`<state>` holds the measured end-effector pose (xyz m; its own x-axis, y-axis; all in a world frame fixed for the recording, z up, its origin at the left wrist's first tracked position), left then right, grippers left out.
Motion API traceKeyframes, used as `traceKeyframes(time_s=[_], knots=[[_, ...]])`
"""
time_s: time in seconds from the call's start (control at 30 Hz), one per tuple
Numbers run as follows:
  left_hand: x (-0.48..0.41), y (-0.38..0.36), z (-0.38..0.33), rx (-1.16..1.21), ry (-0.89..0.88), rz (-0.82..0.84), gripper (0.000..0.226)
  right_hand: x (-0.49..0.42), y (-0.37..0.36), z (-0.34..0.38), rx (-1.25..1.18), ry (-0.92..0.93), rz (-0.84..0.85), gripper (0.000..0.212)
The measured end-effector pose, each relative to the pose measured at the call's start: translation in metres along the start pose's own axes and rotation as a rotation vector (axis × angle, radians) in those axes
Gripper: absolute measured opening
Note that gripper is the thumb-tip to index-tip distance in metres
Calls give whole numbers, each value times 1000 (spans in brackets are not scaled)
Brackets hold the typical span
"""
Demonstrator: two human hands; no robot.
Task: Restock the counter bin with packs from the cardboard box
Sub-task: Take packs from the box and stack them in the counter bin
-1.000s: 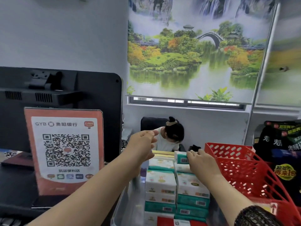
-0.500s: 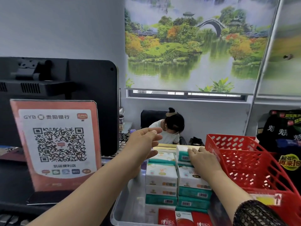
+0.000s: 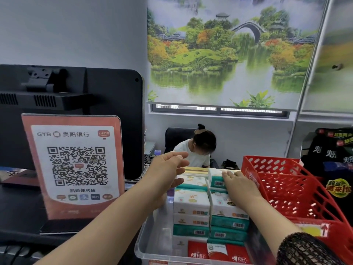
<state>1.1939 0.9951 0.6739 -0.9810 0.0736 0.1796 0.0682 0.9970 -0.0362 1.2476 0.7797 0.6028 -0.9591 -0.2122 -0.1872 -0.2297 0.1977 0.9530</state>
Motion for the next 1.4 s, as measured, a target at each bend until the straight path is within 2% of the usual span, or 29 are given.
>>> traceKeyframes(time_s=[0.1,0.23,0.5,0.7,0.87,1.07,1.17,1.23,1.33,1.4], knots=[[4,4,0,5,2,6,26,5,6,2,-30,-39,-61,64],[15,8,2,25,9,29,25,20,26,11,-109,-93,-199,58],[52,25,34,37,76,87,25,84,65,65,-437,-247,-391,47],[74,40,56,93,115,94,27,130,75,121,-698,-350,-328,47],[93,51,74,102,127,73,25,143,74,158,-1008,-390,-347,51],[117,60,110,75,103,35,18,156,67,200,-1461,-437,-405,33],[131,65,143,77,141,-9,10,175,51,218,-1711,-464,-411,43],[141,67,173,60,165,-41,13,194,32,229,-1802,-458,-384,51],[155,76,231,19,214,-102,21,230,-4,247,-1821,-434,-326,36],[161,83,277,-29,289,-149,23,254,-40,260,-1818,-476,-258,36]])
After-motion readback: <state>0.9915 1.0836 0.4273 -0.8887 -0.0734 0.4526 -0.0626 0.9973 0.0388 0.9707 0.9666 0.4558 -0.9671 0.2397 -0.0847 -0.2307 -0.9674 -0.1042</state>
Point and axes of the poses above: each hand's wrist, its own x-axis away from the middle knuckle, its own y-axis out of the back of the hand, z = x × y, the point moved 3 cm from there along -x, towards the middle knuckle, and after that the axes turned 9 degrees about y, right-handed, at the moved point
